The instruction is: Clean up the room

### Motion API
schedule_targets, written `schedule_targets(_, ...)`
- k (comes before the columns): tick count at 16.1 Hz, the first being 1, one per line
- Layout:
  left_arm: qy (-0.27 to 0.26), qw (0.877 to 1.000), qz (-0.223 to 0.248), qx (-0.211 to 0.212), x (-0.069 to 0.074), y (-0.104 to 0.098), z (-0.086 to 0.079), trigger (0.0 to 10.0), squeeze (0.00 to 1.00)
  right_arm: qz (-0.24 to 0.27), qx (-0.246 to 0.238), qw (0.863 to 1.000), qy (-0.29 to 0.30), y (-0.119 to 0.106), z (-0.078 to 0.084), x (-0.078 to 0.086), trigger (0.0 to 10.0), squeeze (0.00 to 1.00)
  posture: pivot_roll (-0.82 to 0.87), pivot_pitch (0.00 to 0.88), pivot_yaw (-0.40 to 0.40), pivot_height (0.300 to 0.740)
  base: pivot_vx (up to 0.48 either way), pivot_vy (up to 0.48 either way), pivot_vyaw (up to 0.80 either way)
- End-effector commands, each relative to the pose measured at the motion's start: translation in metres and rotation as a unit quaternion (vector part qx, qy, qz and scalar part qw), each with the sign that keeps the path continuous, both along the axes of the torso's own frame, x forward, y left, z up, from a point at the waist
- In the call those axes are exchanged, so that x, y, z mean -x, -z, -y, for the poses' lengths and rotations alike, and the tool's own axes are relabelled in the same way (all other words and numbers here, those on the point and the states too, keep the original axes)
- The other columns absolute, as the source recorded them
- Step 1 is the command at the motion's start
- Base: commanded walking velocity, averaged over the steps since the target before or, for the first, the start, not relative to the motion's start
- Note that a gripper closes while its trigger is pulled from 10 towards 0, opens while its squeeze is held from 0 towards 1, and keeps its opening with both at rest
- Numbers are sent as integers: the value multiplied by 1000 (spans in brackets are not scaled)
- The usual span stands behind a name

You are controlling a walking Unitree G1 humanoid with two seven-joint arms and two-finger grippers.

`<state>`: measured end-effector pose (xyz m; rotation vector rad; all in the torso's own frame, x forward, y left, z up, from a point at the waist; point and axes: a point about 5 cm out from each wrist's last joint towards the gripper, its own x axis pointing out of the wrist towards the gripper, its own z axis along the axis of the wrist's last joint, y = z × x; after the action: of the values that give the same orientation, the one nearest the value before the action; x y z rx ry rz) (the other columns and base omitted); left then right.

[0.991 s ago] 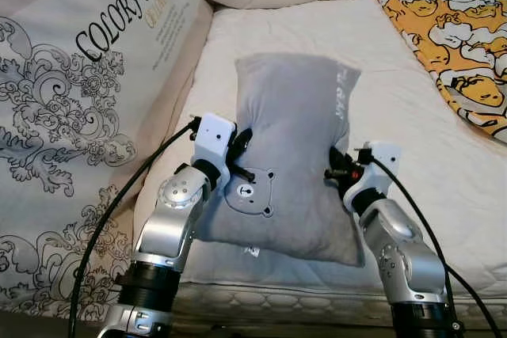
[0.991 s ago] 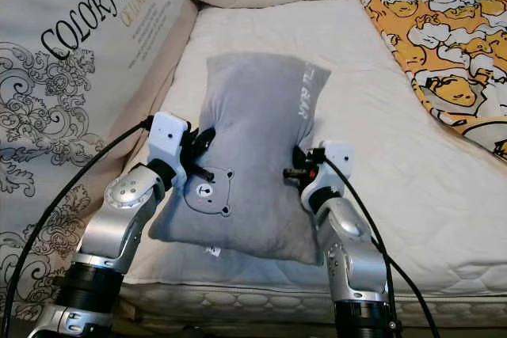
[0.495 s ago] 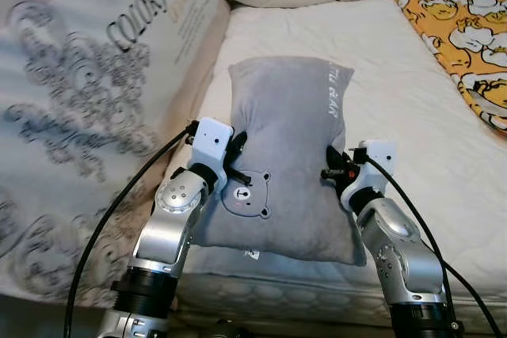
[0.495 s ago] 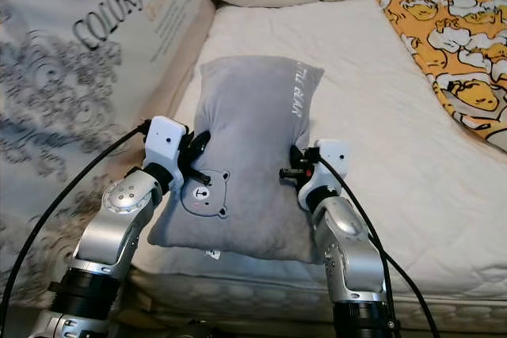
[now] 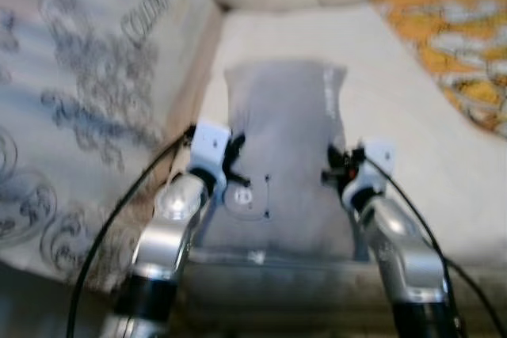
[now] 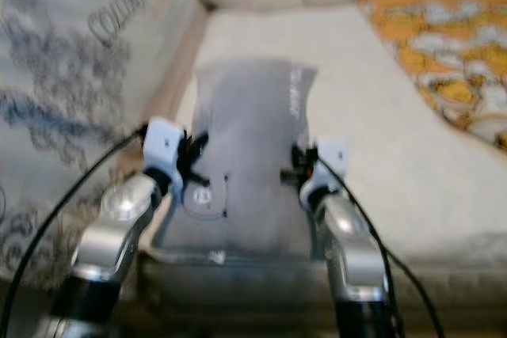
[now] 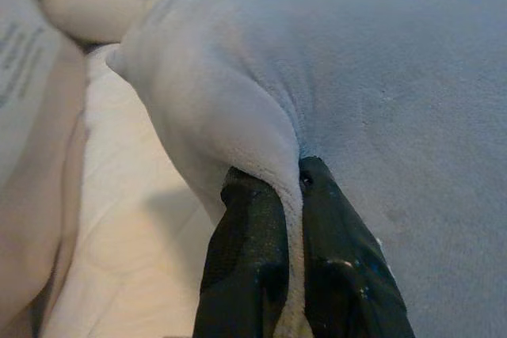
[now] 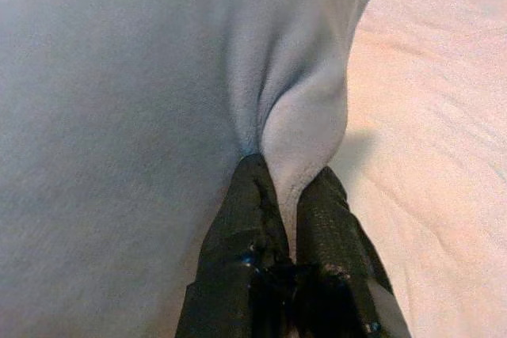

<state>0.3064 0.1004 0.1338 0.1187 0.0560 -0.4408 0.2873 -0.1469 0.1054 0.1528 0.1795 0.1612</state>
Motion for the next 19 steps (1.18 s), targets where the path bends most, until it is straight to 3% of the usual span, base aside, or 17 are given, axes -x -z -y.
schedule_targets(1, -18, 1000, 21, -4, -3, -10, -10, 10000, 0, 16, -6, 1000, 3, -7, -4, -3, 10000, 0, -14, 0, 65, 740, 0, 307, 0)
schedule_targets(10, -4, 1000, 25, 8, -3, -11, -2, 10000, 0, 13, -21, 1000, -4, -4, -3, 2, 10000, 0, -27, 0, 79, 740, 0, 68, 0)
schedule_targets(19, -5, 1000, 28, 3, -6, -14, -6, 10000, 0, 7, -22, 999, -23, -1, -10, -1, 10000, 0, -12, 0, 73, 740, 285, 0, 0)
